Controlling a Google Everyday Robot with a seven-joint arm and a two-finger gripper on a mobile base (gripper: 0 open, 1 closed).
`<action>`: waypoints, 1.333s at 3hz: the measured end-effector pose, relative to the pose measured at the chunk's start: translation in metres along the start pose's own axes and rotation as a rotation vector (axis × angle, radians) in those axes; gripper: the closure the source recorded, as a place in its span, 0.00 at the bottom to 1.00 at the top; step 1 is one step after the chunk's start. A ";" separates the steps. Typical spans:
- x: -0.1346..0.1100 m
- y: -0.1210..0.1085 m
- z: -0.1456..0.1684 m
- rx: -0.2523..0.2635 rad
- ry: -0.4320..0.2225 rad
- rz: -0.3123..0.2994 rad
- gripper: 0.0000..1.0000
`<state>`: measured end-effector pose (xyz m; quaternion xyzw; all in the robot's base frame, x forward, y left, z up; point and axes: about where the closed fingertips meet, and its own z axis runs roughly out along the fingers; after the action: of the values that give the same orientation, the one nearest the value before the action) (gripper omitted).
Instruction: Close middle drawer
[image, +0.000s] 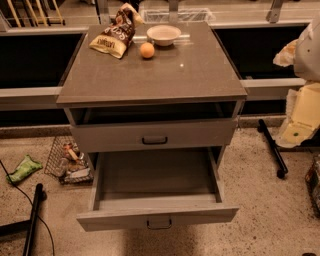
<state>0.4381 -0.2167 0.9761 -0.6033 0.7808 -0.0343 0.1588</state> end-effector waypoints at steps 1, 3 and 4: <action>0.000 0.000 0.000 0.000 0.000 0.000 0.00; -0.014 0.023 0.093 -0.103 -0.065 -0.085 0.00; -0.029 0.051 0.164 -0.183 -0.097 -0.147 0.00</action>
Offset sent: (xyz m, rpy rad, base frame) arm 0.0159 0.0182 -0.0895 0.0673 0.0888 0.0921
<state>0.4441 -0.1531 0.8145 -0.6718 0.7257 0.0549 0.1378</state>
